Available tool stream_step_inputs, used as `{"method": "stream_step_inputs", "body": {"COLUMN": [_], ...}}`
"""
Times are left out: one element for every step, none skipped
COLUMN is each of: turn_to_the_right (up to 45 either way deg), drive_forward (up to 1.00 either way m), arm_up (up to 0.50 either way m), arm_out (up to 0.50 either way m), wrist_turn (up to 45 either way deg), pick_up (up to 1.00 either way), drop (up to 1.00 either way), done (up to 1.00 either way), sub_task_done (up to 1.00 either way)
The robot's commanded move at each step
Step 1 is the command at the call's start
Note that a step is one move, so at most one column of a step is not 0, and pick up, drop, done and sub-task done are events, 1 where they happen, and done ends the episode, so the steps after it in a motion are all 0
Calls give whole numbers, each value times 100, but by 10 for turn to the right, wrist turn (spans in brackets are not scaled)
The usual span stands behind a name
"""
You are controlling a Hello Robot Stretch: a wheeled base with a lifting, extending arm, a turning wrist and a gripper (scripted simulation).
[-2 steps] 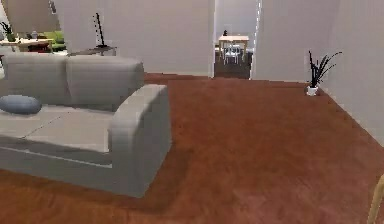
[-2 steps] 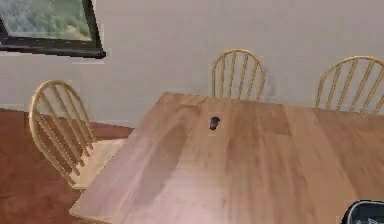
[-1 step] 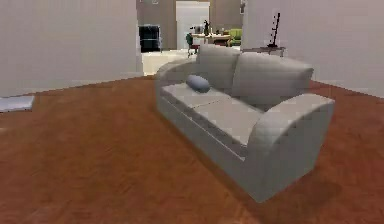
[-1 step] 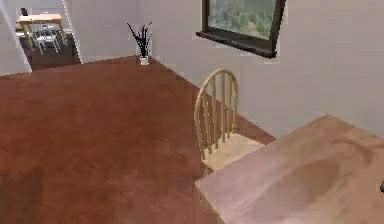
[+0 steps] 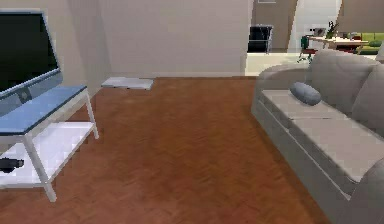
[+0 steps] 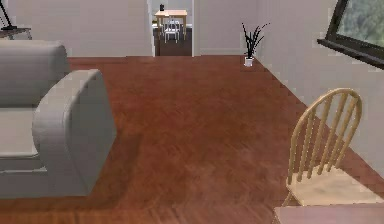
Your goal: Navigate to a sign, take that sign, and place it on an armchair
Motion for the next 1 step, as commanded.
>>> {"method": "stream_step_inputs", "body": {"turn_to_the_right": [0], "drive_forward": [10], "arm_up": [0], "arm_out": [0], "wrist_turn": [0], "pick_up": [0], "drop": [0], "done": [0], "sub_task_done": [0]}}
